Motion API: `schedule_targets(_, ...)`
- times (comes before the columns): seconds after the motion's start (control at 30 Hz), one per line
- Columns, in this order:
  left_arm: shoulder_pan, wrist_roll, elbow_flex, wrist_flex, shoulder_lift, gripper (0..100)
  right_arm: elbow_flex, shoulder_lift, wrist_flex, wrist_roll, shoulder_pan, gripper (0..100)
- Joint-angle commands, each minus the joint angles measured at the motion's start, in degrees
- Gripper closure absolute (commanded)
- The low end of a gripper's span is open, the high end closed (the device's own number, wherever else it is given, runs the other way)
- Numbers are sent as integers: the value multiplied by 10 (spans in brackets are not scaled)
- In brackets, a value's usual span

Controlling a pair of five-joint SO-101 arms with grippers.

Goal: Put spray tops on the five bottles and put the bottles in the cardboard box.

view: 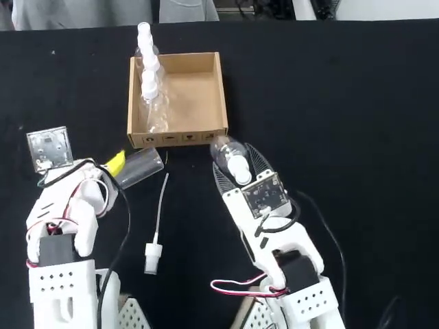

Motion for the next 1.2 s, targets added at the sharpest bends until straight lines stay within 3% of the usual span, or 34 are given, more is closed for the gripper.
schedule_targets(0.0,-11,-5,25,1,-9,714,-5,-61,2,1,12,939)
schedule_targets(0.27,-4,-5,74,6,-9,713,-5,-61,2,1,12,939)
schedule_targets(0.6,87,-8,82,76,-8,713,-5,-61,2,1,12,939)
schedule_targets(0.7,90,-41,87,80,-8,713,-5,-61,3,1,12,939)
schedule_targets(0.9,95,-61,88,80,-4,713,-39,-61,57,2,13,938)
schedule_targets(1.03,145,-80,107,80,-8,713,-90,-59,100,33,34,941)
schedule_targets(1.17,152,-83,109,80,-8,713,-152,-58,156,41,36,941)
